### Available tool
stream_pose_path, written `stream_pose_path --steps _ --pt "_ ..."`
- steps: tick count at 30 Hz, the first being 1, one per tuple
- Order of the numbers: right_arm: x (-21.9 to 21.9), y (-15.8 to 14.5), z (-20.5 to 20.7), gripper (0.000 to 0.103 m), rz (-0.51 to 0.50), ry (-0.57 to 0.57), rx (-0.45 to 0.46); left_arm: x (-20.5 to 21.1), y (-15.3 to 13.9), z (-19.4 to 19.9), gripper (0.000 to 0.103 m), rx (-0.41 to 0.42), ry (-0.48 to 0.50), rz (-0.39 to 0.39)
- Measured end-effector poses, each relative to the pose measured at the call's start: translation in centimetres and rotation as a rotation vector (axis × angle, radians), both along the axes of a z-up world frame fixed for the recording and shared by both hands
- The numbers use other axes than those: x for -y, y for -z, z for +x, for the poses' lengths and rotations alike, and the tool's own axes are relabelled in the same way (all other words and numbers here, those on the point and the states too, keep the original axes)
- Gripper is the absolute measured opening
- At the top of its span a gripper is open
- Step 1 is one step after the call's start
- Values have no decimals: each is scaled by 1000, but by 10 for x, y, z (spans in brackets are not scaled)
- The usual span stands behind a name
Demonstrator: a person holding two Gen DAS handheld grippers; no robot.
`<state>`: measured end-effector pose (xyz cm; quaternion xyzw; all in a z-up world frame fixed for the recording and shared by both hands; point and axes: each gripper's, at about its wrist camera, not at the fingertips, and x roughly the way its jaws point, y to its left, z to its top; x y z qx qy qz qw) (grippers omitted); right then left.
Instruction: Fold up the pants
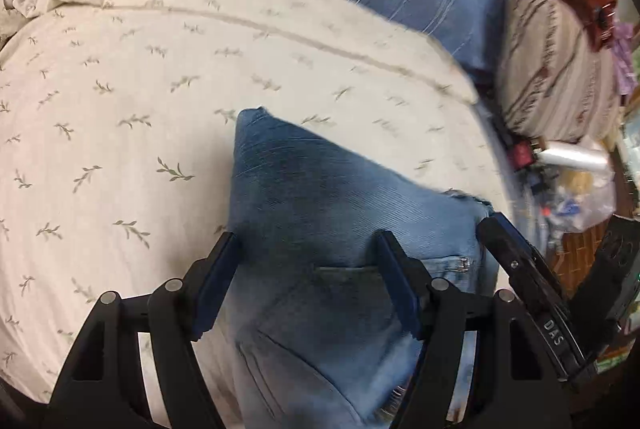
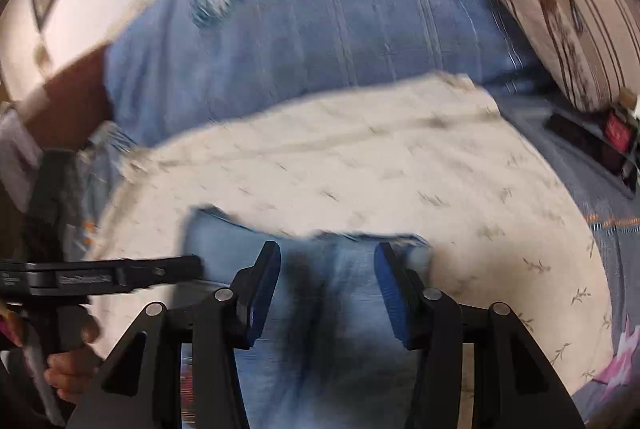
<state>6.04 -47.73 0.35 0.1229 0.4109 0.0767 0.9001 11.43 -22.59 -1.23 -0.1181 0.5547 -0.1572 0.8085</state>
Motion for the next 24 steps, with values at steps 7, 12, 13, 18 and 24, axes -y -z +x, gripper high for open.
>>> stream_pose_path --steps 7,12,13,18,24 --pt "8 9 0 58 62 -2 -28 -4 15 5 77 -23 -8 -13" --pt "9 -2 -3 59 83 1 -36 -5 13 4 77 -31 -9 -18" --pt "12 -5 -5 59 107 6 -31 -6 13 4 77 -35 -10 -21" --pt "41 -9 -18 66 226 97 -24 -13 4 2 77 -36 -17 -22" --pt "58 14 -17 69 368 135 -90 -60 6 -11 77 -87 -107 -167"
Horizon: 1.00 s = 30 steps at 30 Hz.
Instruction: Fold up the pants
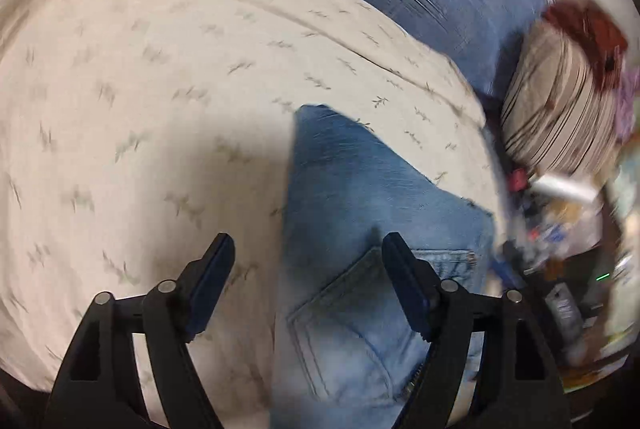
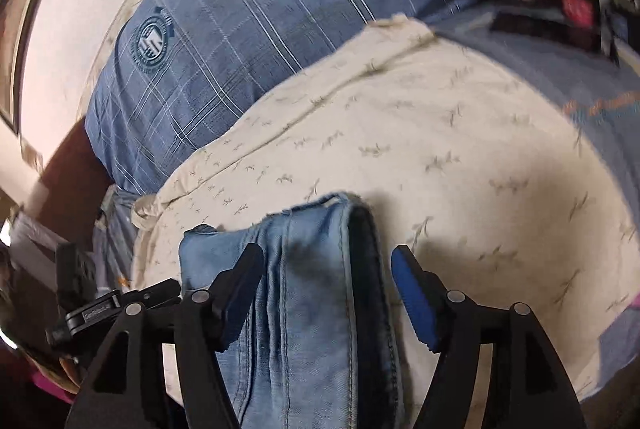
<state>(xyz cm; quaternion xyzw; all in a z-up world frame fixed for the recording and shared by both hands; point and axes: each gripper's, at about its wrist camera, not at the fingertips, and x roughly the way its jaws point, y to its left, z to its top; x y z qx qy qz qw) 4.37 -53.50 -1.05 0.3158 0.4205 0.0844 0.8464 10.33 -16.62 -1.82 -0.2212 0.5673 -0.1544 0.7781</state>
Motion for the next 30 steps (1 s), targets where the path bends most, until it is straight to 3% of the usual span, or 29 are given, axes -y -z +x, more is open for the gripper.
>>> stream_pose_path --steps 1,3,5,8,9,11,13,14,18,20,22,23,25,26,28,29,30 --pt "-3 3 2 69 19 -18 4 -2 6 2 76 -38 3 -36" --pt "-22 2 8 55 -14 -93 20 3 17 6 75 -117 31 -97" --pt "-45 -15 12 13 -144 -178 75 16 17 7 75 -144 67 -140" --pt "-48 -45 6 12 -232 -164 181 41 7 9 75 -111 116 -56" --pt "-41 -47 9 12 -246 -143 179 45 7 11 75 -109 119 -34" --pt "-28 -27 20 12 -284 -117 83 51 13 17 76 -103 109 13" --pt "-21 1 26 12 -317 -122 -32 51 14 19 76 -111 96 14" --pt "-19 8 23 17 -328 -116 -55 50 12 18 76 -111 97 14" --pt "9 -7 -12 26 -78 -66 26 35 3 4 75 -102 119 9" --pt "15 -9 -31 47 11 -76 31 26 -1 -8 74 -107 144 -17" --pt "13 -2 -50 61 64 -95 10 18 -1 -31 75 -107 172 -50" --pt "10 2 -55 62 85 -104 -3 15 3 -44 75 -119 185 -75" --pt "2 17 -63 62 145 -128 -31 15 13 -61 76 -154 210 -122" --pt "-6 22 -65 55 134 -139 -45 20 21 -69 76 -178 223 -123" --pt "-24 14 -70 36 -21 -155 -28 30 26 -79 76 -199 248 -93" --pt "-31 3 -75 20 -66 -179 16 34 20 -84 76 -169 250 -63" --pt "-37 -11 -82 18 -117 -177 67 36 15 -87 76 -144 259 -48"
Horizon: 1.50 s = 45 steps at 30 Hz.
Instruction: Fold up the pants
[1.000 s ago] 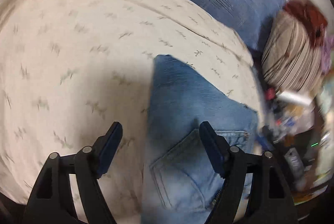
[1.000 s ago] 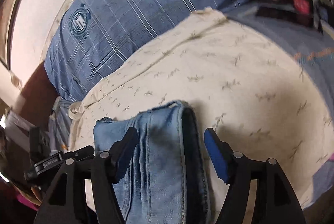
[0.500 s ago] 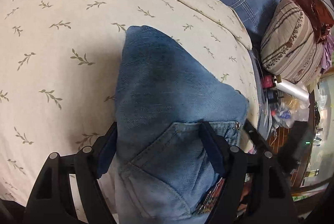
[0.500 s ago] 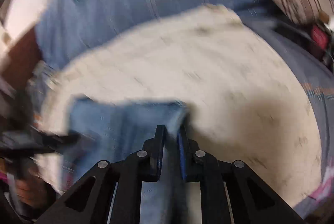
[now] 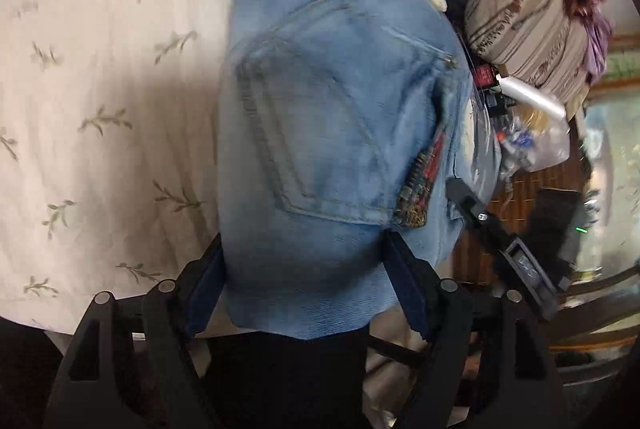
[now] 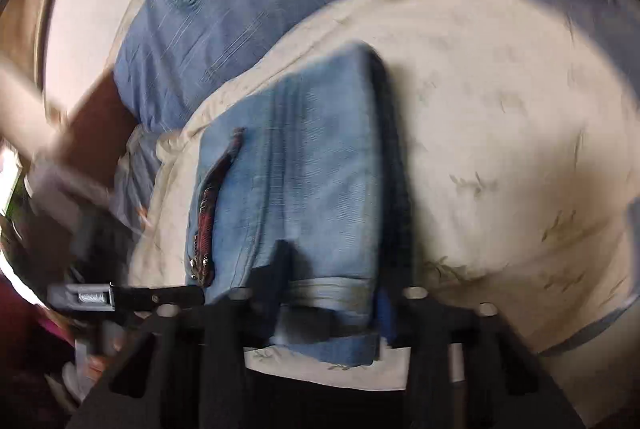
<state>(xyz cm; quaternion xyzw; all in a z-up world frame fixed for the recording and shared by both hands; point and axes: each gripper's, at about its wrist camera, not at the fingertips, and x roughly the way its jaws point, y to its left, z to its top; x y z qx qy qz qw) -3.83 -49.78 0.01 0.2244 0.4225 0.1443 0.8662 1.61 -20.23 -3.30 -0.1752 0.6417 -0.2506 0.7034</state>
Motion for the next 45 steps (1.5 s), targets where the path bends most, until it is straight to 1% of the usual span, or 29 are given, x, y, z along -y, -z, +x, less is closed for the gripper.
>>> stream_pose_path --steps 1,2,3,4,5,6,8,10,11,12,13,14,16,18,20,21,22,23,24,25,27,30,37,39,40,41,42,43,45 --pt "-5 -9 -6 18 -65 7 37 2 -3 -2 76 16 8 9" --pt "-14 -15 -11 18 -179 7 71 3 -3 -3 76 25 11 19" --pt "-19 -11 -11 18 -240 -3 66 4 -1 -3 76 29 12 29" --pt "-24 -1 -7 21 -293 -19 33 5 6 -4 76 35 18 49" --pt "-27 14 -3 25 -328 -29 -12 6 12 -5 77 28 22 55" --pt "-25 17 0 29 -322 -24 -17 6 13 -6 77 31 22 55" --pt "-16 9 1 43 -266 4 -21 7 3 -10 76 65 42 76" --pt "1 -4 1 48 -129 24 4 2 -14 -12 76 116 61 68" --pt "7 -5 2 55 -85 35 12 -3 -21 -10 76 126 59 51" --pt "17 -7 3 62 -22 59 15 -10 -29 -3 76 142 37 25" --pt "30 -7 0 73 20 86 14 -15 -34 2 76 161 11 20" --pt "37 -7 6 76 53 113 10 -21 -40 10 76 187 -26 27" --pt "45 1 21 76 100 131 -13 -26 -40 30 76 185 -60 18" --pt "51 17 43 76 162 133 -62 -27 -31 51 76 137 -79 4" --pt "49 33 57 76 220 124 -106 -22 -21 66 76 109 -87 3" --pt "46 41 61 76 257 111 -124 -18 -18 67 76 100 -89 5" --pt "40 50 66 77 312 67 -134 -13 -13 69 76 86 -88 6" --pt "35 52 69 83 325 37 -117 -9 -7 71 77 73 -87 4" --pt "29 50 68 87 302 15 -80 -11 -5 70 79 71 -88 5" --pt "24 49 66 92 281 -8 -67 -8 -3 70 81 84 -95 13" --pt "19 47 68 92 220 -40 -59 -7 -2 69 85 118 -99 23" --pt "16 46 70 92 190 -55 -65 -7 -1 69 86 139 -93 29" --pt "13 46 69 92 173 -18 -76 3 1 78 88 156 -81 27" --pt "6 42 70 92 135 4 -85 5 2 78 88 156 -86 25" --pt "1 39 70 89 98 15 -91 6 2 77 88 156 -84 24" --pt "-6 34 69 80 48 15 -94 11 1 77 78 147 -61 8" --pt "-16 26 66 73 7 -4 -85 13 -3 73 72 142 -39 -2" --pt "-25 18 64 65 -31 -20 -77 13 -9 69 67 162 -35 -1" --pt "-48 -1 54 64 -147 -57 -52 10 -19 61 59 173 -20 -33"
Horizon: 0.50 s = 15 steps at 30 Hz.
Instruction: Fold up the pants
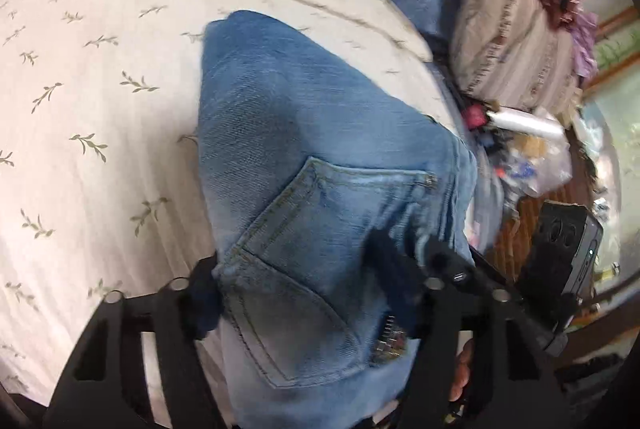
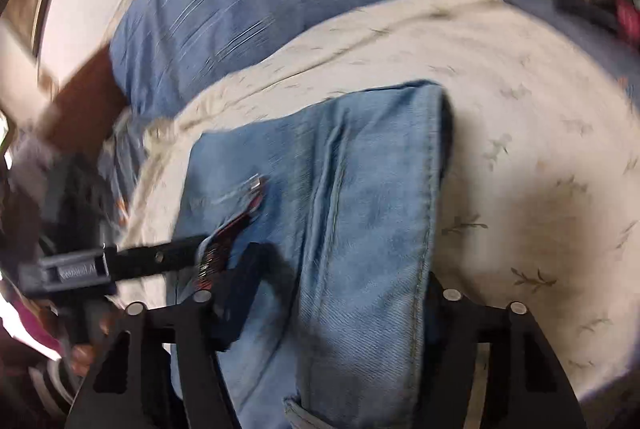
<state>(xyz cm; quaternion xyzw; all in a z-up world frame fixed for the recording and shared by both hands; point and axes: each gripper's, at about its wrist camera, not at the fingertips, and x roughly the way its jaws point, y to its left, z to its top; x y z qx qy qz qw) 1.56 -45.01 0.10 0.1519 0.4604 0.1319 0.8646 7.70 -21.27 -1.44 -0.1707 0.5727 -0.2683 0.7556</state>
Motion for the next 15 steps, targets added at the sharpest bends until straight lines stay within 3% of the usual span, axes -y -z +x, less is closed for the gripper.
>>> stream_pose_path --steps 4,9,15 --pt "-30 -22 -11 64 -95 -33 20 -17 -8 -12 58 -26 -15 -62" --pt "-72 -40 5 64 -67 -86 29 -53 -21 -13 58 11 -98 -51" --pt "-154 -58 54 64 -32 -208 100 -132 -50 14 58 103 -281 -5"
